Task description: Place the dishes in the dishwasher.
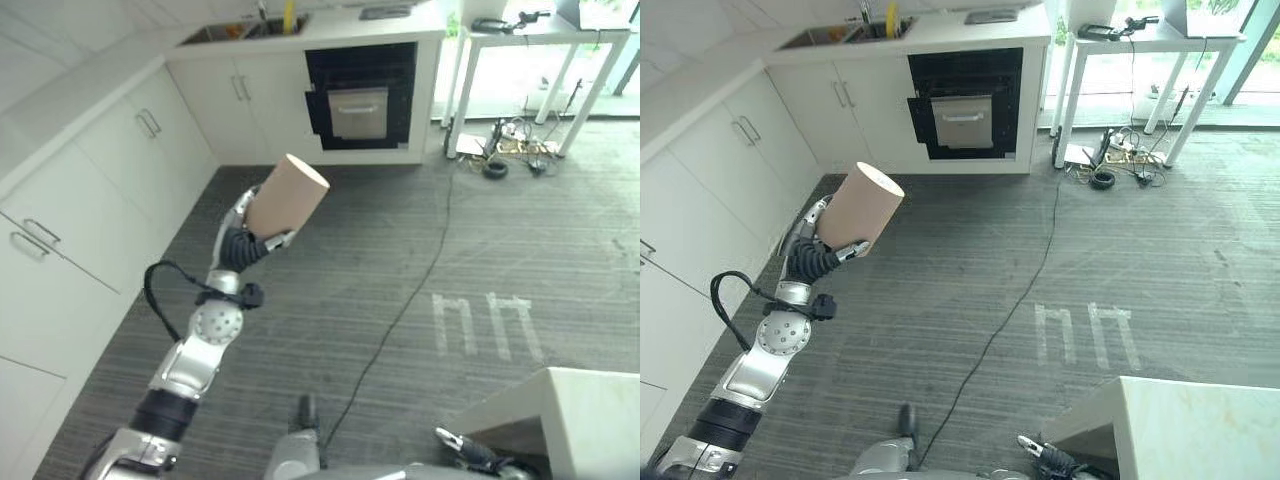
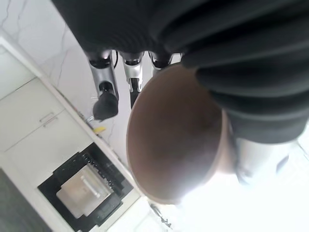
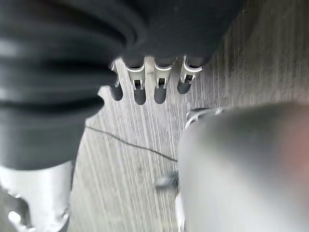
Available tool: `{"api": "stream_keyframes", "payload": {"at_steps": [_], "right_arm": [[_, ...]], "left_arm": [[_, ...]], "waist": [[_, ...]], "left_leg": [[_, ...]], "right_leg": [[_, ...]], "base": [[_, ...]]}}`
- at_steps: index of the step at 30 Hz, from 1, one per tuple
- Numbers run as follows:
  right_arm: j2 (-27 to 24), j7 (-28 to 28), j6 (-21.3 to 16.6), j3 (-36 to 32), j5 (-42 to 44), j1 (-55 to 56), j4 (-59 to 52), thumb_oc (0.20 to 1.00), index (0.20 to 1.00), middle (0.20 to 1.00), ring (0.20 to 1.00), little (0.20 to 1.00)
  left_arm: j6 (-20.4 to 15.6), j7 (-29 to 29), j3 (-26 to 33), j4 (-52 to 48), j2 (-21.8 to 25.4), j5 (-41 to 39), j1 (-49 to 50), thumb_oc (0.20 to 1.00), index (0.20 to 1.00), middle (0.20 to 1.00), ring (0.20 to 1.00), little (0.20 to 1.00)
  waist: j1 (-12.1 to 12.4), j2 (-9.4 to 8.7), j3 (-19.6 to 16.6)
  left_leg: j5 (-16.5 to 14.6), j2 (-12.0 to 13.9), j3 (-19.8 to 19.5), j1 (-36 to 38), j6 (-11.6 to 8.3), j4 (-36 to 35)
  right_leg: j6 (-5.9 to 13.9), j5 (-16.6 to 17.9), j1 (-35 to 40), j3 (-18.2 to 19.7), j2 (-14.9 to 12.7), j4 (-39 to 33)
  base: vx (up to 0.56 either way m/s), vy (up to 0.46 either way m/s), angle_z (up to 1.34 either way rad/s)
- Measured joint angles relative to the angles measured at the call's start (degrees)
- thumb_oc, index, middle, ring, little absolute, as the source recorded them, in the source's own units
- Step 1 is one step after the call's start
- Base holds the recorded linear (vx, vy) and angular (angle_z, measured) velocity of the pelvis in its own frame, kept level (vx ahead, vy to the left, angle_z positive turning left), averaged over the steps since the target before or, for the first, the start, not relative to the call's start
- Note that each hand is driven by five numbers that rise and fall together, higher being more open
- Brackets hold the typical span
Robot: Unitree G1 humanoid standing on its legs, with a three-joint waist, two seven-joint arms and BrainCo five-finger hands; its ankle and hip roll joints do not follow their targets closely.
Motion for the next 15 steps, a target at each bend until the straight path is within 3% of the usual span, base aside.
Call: {"api": "stream_keyframes", "payload": {"at_steps": [2,4,5,7,8,10,11,12,13,14,15], "right_arm": [[-1.39,-0.43,0.27,0.09,1.12,1.15,0.64,1.000,1.000,1.000,1.000,1.000],[-1.52,-0.63,0.33,-0.55,2.62,1.07,0.81,1.000,1.000,1.000,1.000,1.000],[-0.43,-1.03,0.21,-1.32,3.64,1.22,1.24,1.000,1.000,1.000,1.000,1.000],[1.29,-1.44,-0.01,-1.42,4.67,2.61,0.31,1.000,1.000,1.000,1.000,1.000],[2.31,-1.72,-0.35,-1.59,6.28,3.98,-0.69,1.000,1.000,1.000,1.000,1.000],[2.43,-2.87,-1.29,-2.63,8.45,5.12,-1.93,1.000,1.000,1.000,1.000,1.000],[2.37,-3.60,-2.12,-2.97,9.13,5.39,-3.60,1.000,1.000,1.000,1.000,1.000],[1.97,-4.17,-2.65,-2.99,9.78,5.53,-4.90,1.000,1.000,1.000,1.000,1.000],[1.48,-4.62,-2.94,-3.09,10.08,5.39,-5.64,1.000,1.000,1.000,1.000,1.000],[1.21,-5.05,-2.98,-3.13,10.11,5.27,-6.24,1.000,1.000,1.000,1.000,1.000],[1.17,-5.27,-3.02,-3.69,10.65,5.20,-7.32,1.000,1.000,1.000,1.000,1.000]], "left_arm": [[-0.32,-0.01,-0.61,0.40,-0.19,0.02,0.04,0.200,0.200,0.200,0.200,0.200],[-0.35,-0.10,-0.60,0.26,-0.20,0.05,-0.15,0.200,0.200,0.200,0.200,0.200],[-0.28,-0.19,-0.55,0.28,-0.26,0.07,-0.33,0.200,0.200,0.200,0.200,0.200],[-0.17,-0.47,-1.62,0.43,-1.35,0.12,-1.05,0.200,0.200,0.200,0.200,0.200],[-0.15,-1.00,-2.67,0.24,-0.73,0.44,-2.86,0.200,0.200,0.200,0.200,0.200],[-0.14,-0.98,-2.68,-0.02,-0.51,0.43,-5.69,0.200,0.200,0.200,0.200,0.200],[-0.04,-0.98,-2.81,-0.05,0.28,0.42,-8.22,0.200,0.200,0.200,0.200,0.200],[0.20,-0.94,-2.99,-0.17,0.90,0.40,-9.01,0.200,0.200,0.200,0.200,0.200],[0.65,-0.92,-4.15,0.15,1.33,0.36,-8.86,0.200,0.200,0.200,0.200,0.200],[0.68,-0.96,-5.04,0.22,1.14,0.34,-8.82,0.200,0.200,0.200,0.200,0.200],[0.63,-1.01,-5.45,0.22,1.24,0.33,-8.89,0.200,0.200,0.200,0.200,0.200]], "waist": [[-0.54,0.48,-0.05],[-0.53,1.16,-0.43],[-0.46,0.06,-0.36],[-0.88,-0.25,-0.44],[-1.04,-0.18,-0.58],[-1.34,-0.03,-0.99],[-1.38,0.08,-0.94],[-1.74,0.52,-0.89],[-2.13,1.56,-0.95],[-2.60,2.24,-0.93],[-2.83,2.69,-0.75]], "left_leg": [[-0.28,-1.27,0.60,1.23,0.80,2.25],[-0.87,-5.97,-2.10,3.38,1.94,2.76],[-1.13,-8.31,-1.96,4.69,5.19,3.13],[-3.36,-11.44,-1.86,8.53,7.58,1.49],[-3.68,-12.94,-2.73,11.49,8.83,-0.39],[-5.97,-15.78,-4.07,14.38,11.81,-1.26],[-7.39,-17.19,-4.93,14.85,13.05,-0.61],[-9.17,-17.64,-5.22,15.38,13.72,0.57],[-10.52,-16.81,-5.19,17.48,14.24,1.40],[-10.81,-15.61,-5.27,18.62,14.04,1.00],[-11.69,-14.04,-5.87,19.42,12.53,0.33]], "right_leg": [[1.25,-2.01,2.17,0.20,-1.06,0.74],[3.11,-3.65,3.25,0.88,-2.68,1.58],[4.68,-4.84,4.60,1.00,-4.99,2.22],[6.02,-5.27,2.10,0.89,-8.37,12.94],[6.43,-4.75,-1.43,1.27,-11.05,24.19],[8.61,-4.45,-6.54,4.98,-13.70,36.18],[10.76,-1.07,-11.14,6.63,-14.29,42.51],[9.97,6.30,-15.27,6.59,-15.05,48.35],[9.61,8.69,-18.43,6.05,-14.99,55.10],[9.08,4.48,-20.12,5.40,-12.37,54.82],[9.71,0.28,-22.49,5.26,-8.06,51.70]], "base": [[0.38,0.247,0.01],[0.45,0.334,-0.18],[0.38,0.347,-0.09],[0.31,0.321,0.17],[0.28,0.294,0.40],[0.34,0.353,0.46],[0.32,0.313,0.43],[0.37,0.181,0.21],[0.27,-0.014,-0.02],[0.32,-0.057,-0.17],[0.26,-0.077,-0.13]]}}
